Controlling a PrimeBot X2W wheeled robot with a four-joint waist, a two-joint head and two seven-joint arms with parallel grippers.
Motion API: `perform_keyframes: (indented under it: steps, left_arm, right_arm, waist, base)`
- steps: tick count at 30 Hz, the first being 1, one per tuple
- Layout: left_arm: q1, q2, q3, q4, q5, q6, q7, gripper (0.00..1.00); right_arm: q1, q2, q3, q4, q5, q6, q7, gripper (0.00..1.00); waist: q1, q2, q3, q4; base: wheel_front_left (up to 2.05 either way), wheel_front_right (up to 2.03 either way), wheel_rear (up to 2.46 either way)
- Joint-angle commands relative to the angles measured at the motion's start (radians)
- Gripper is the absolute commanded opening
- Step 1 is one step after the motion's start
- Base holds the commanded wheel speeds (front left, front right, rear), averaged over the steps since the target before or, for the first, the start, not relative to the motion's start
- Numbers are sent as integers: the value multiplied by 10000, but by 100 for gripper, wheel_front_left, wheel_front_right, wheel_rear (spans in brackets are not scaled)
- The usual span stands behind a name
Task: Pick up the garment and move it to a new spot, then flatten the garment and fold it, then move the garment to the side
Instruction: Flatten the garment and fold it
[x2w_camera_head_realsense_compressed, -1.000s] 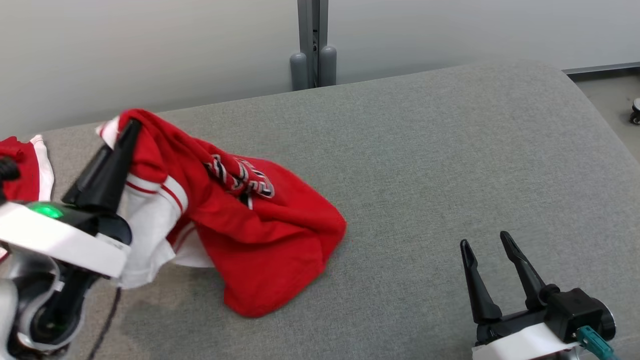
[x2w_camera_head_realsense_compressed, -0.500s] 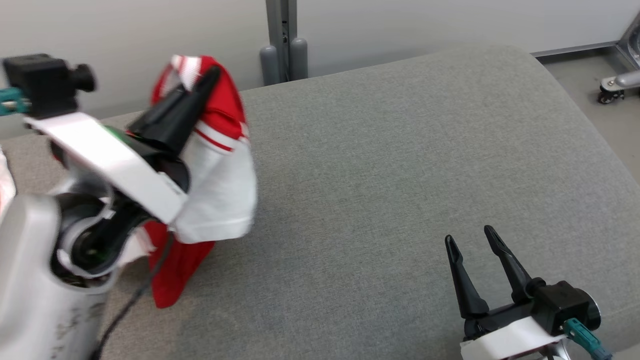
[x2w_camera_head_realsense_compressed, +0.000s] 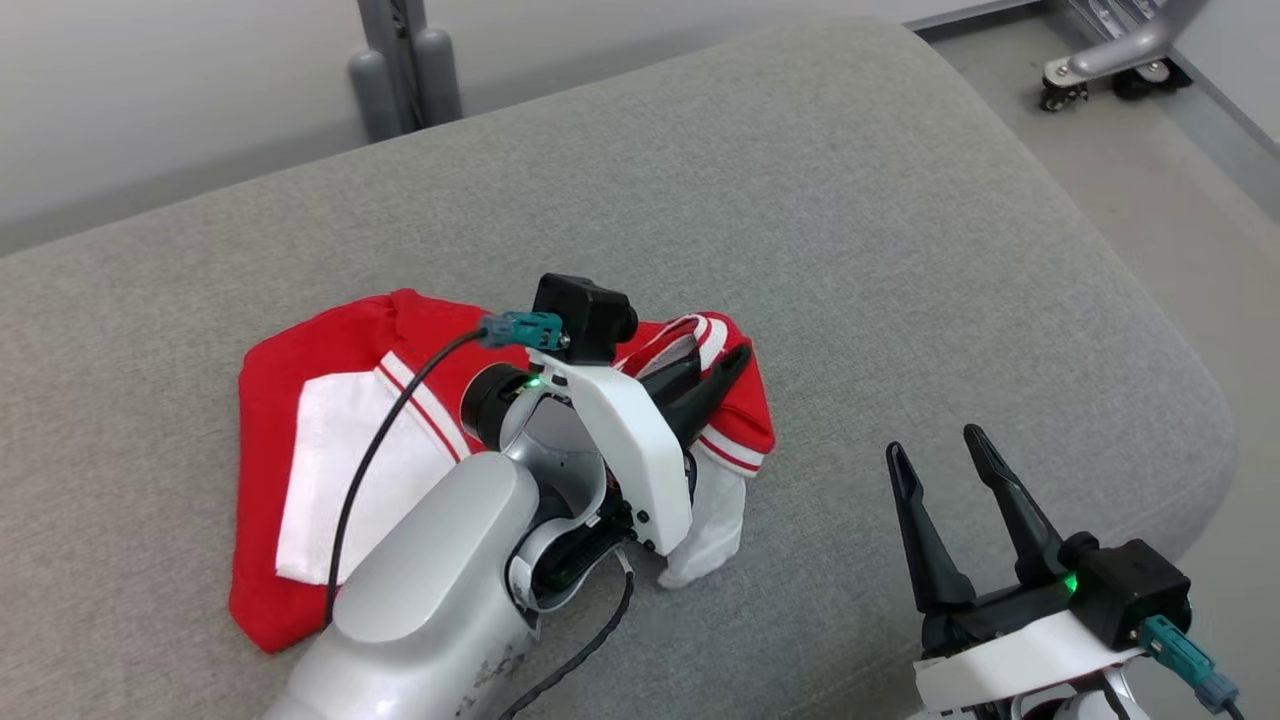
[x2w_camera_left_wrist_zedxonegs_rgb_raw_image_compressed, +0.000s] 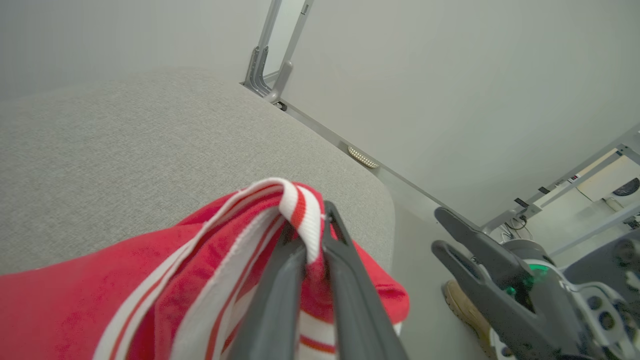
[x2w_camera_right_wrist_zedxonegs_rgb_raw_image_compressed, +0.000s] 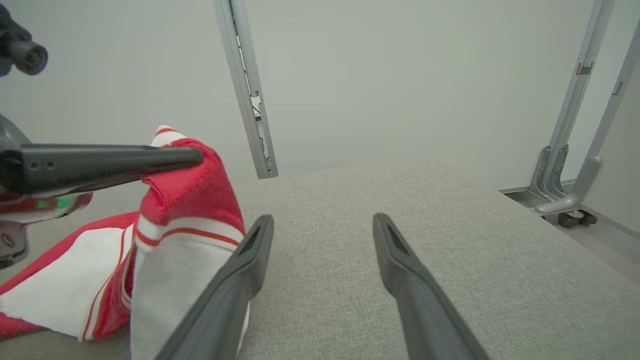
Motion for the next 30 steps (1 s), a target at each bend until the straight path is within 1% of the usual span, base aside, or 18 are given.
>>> perform_keyframes:
  steps: [1, 4, 6, 10, 12, 13, 14, 15, 16, 17, 18, 21, 23, 25, 28, 30]
  left_arm:
    - [-200, -51, -229, 511, 285, 168, -497, 100]
    - [-466, -108, -697, 1169, 767, 332, -1257, 100]
    - [-450, -117, -964, 1405, 954, 405, -1644, 100]
    - [-393, -126, -1223, 1357, 1118, 538, -2230, 100]
    - [-237, -112, -1247, 1209, 1151, 660, -2367, 100]
    - [-142, 4, -1219, 1127, 1169, 731, -2390, 100]
    - [-142, 4, -1219, 1127, 1169, 731, -2390, 100]
    - [2, 148, -1152, 1023, 1137, 811, -2405, 100]
    - [215, 531, -1045, 788, 1152, 1050, -2322, 100]
    - [313, 790, -960, 683, 1217, 1186, -2329, 100]
    - [313, 790, -960, 683, 1217, 1186, -2329, 100]
    - [590, 1462, -612, 436, 1159, 1591, -2233, 100]
    - [691, 1982, -320, 478, 1161, 1854, -2181, 100]
    - [779, 2364, -12, 657, 963, 2078, -2005, 100]
    - [647, 2754, 358, 1041, 814, 2272, -1876, 100]
    - [562, 2837, 509, 1393, 612, 2252, -1756, 100]
  right_arm:
    - [-158, -36, 23, -33, 134, 1, -51, 100]
    - [-132, -39, -23, -77, 291, 1, -50, 100]
    - [-76, -36, -131, -106, 331, 1, -50, 100]
    - [86, -38, -419, -132, 307, 3, -51, 100]
    - [84, -33, -456, -149, 266, 3, -50, 100]
    - [64, -41, -474, -149, 245, 1, -50, 100]
    - [64, -41, -474, -149, 245, 1, -50, 100]
    - [40, -42, -487, -159, 235, 1, -50, 100]
    - [-10, -39, -508, -177, 192, 1, -51, 100]
    - [-41, -36, -500, -162, 164, 1, -51, 100]
    - [-41, -36, -500, -162, 164, 1, -51, 100]
    - [-49, -41, -520, -172, 126, 1, -50, 100]
    - [-66, -38, -479, -139, 74, 3, -50, 100]
    - [-97, -39, -470, -118, 67, 1, -51, 100]
    - [-92, -39, -490, -95, 80, 1, -50, 100]
    - [-65, -39, -453, -73, 85, 1, -50, 100]
  waist:
    - [0, 0, 401, -463]
    - [0, 0, 522, -694]
    - [0, 0, 527, -710]
    - [0, 0, 458, -484]
    - [0, 0, 413, -328]
    - [0, 0, 372, -249]
    - [0, 0, 372, -249]
    - [0, 0, 329, -174]
    - [0, 0, 297, -14]
    - [0, 0, 264, 61]
    - [0, 0, 264, 61]
    - [0, 0, 275, 303]
    - [0, 0, 294, 427]
    - [0, 0, 315, 498]
    - [0, 0, 287, 577]
    - [0, 0, 260, 583]
  base:
    - [0, 0, 0]
    - [0, 0, 0]
    - [0, 0, 0]
    - [0, 0, 0]
    - [0, 0, 0]
    - [0, 0, 0]
    - [0, 0, 0]
    - [0, 0, 0]
    - [0, 0, 0]
    - [0, 0, 0]
    - [0, 0, 0]
    - [0, 0, 0]
    - [0, 0, 0]
    - [0, 0, 0]
    - [0, 0, 0]
    - [0, 0, 0]
